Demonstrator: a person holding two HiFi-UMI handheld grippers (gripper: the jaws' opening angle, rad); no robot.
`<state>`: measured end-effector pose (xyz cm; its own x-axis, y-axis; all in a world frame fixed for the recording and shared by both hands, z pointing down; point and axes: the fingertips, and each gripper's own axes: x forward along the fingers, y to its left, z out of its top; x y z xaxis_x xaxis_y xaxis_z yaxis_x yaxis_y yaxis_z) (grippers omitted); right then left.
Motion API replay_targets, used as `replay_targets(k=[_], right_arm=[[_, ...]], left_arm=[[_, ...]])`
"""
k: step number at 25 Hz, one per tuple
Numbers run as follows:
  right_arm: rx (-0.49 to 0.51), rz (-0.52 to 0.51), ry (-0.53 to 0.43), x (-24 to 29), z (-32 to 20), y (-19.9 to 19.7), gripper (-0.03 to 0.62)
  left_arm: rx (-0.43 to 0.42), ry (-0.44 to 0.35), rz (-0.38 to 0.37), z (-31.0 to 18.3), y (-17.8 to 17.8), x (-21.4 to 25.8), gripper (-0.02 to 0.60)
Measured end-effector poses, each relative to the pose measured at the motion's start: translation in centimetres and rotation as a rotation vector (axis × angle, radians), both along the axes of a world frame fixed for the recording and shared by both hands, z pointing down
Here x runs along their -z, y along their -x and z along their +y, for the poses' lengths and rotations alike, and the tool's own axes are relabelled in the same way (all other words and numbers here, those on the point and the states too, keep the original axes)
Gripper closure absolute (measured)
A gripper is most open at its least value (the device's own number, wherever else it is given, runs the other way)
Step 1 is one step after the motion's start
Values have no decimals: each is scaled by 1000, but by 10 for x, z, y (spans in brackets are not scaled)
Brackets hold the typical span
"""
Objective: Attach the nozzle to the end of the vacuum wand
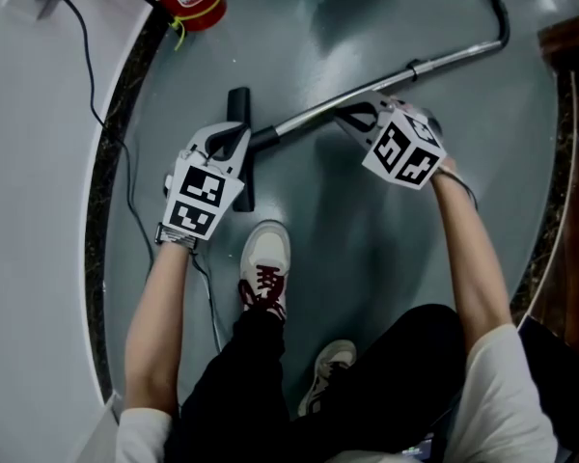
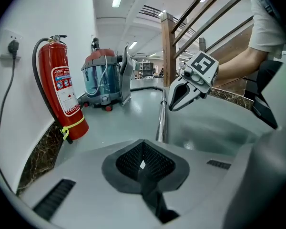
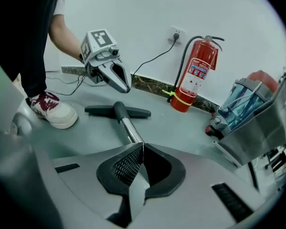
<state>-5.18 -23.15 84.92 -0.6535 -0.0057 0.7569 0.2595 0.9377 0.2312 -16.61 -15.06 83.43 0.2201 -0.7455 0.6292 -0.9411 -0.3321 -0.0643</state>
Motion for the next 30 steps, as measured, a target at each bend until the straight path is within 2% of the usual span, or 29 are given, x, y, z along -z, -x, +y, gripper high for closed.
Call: replay_targets(k=[2,6,12,17,21,24,30], right_arm=[[-21,-21,39,-1,7,0,566],[-53,-42,53,2,11,-5,568],[-194,-191,94,58,-5,-9,568],[-363,-365,113,120,-15,-28,568],[-426,-474,89,167,-11,-41,568],[-496,-569,108,211,-6,-45,568],[-471,-721,98,303,0,-31,568]], left_arm=[[0,-4,-2,0,-2,1,581],[1,-18,-1,-3,-5,5,581],[36,-72,18,-11,-5,29,581],[56,-149,50,-19,-16,82,581],[54,-226,66,-23,-29,133,581],[61,-287,68,-27,-32,173,581],[51,-403,79,-41,-46,254,581]])
